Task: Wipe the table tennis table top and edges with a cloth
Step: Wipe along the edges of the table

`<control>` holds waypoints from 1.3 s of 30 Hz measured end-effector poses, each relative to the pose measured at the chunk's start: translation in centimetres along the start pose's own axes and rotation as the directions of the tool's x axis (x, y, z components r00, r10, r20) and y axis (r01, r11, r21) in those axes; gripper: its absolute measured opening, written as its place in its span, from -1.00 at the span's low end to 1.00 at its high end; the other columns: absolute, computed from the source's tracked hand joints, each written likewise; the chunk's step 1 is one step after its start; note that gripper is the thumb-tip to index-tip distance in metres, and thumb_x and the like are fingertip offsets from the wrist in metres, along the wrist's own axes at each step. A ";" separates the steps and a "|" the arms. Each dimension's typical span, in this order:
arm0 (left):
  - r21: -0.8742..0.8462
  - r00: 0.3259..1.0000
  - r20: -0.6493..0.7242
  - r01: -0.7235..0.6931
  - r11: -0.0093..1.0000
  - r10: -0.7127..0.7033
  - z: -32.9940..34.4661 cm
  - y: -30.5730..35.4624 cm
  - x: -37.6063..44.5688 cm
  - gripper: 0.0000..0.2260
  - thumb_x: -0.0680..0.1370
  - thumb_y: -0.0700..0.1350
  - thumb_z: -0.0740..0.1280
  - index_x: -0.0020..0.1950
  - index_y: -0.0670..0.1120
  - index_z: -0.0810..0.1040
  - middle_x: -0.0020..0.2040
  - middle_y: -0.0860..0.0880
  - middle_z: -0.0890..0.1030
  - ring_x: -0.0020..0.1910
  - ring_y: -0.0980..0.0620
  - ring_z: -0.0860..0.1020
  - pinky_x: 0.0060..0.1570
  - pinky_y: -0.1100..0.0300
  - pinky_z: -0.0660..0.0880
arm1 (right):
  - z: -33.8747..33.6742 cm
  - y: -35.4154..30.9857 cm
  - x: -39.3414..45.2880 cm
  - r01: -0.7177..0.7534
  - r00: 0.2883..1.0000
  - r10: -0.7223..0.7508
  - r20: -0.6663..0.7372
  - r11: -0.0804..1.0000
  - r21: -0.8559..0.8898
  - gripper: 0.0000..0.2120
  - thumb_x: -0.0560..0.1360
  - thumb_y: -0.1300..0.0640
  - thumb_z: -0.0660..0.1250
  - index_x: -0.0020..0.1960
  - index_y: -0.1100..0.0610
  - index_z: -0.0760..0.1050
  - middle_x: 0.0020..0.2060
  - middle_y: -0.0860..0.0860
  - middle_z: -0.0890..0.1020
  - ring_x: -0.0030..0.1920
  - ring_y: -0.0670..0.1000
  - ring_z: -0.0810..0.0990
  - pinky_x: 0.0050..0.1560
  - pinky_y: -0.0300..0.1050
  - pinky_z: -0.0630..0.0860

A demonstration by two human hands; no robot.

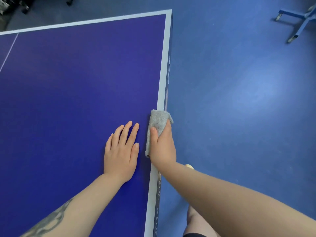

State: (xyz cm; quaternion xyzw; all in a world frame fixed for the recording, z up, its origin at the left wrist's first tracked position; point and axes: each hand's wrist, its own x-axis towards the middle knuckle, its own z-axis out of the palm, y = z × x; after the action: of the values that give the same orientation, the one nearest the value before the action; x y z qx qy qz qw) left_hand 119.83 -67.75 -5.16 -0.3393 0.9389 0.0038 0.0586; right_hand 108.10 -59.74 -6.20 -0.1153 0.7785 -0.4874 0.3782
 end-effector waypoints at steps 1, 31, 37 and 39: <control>0.008 1.000 0.019 -0.010 1.000 0.010 -0.3 -0.2 0.6 -0.50 0.64 0.07 -0.08 0.59 0.02 0.09 0.55 -0.02 0.23 0.49 -0.06 0.23 0.34 -0.06 0.35 | -0.2 0.3 -0.9 -0.004 1.000 0.004 0.028 1.000 -0.016 -0.41 0.66 -0.15 0.06 0.60 -0.08 -0.09 0.48 -0.12 0.32 0.41 -0.03 0.38 0.20 -0.07 0.43; -0.091 0.989 -0.031 0.139 0.986 -0.142 -0.5 1.6 8.6 -0.51 0.64 0.07 -0.12 0.59 0.06 0.06 0.58 -0.01 0.14 0.57 -0.05 0.09 0.47 -0.14 0.17 | 0.4 -3.0 0.9 -0.113 0.985 0.117 -0.130 0.993 0.039 -0.48 0.67 -0.08 0.07 0.59 -0.09 0.02 0.36 -0.22 0.35 0.33 -0.17 0.37 0.17 -0.26 0.27; -0.060 0.989 -0.021 0.144 0.988 -0.146 -0.6 1.6 8.9 -0.50 0.64 0.06 -0.11 0.59 0.03 0.12 0.57 -0.04 0.19 0.55 -0.09 0.15 0.45 -0.15 0.19 | -0.5 -4.1 4.9 -0.031 0.998 0.029 -0.064 0.999 -0.036 -0.47 0.67 -0.09 0.07 0.59 -0.04 0.03 0.44 -0.13 0.36 0.37 -0.08 0.39 0.23 -0.15 0.35; -0.044 0.990 -0.017 0.136 0.990 -0.137 -0.8 1.7 9.0 -0.50 0.63 0.06 -0.09 0.58 0.02 0.17 0.55 -0.07 0.25 0.52 -0.13 0.22 0.41 -0.17 0.24 | -1.2 -5.6 8.9 -0.045 0.998 0.045 -0.043 0.999 -0.011 -0.45 0.66 -0.13 0.06 0.59 -0.02 0.04 0.47 -0.07 0.36 0.39 0.02 0.42 0.29 -0.03 0.40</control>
State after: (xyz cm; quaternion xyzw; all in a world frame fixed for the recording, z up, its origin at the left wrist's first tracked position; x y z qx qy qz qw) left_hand 111.82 -72.25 -5.40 -0.4039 0.9137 0.0165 0.0422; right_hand 100.02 -66.60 -5.45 -0.0894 0.7918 -0.4765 0.3715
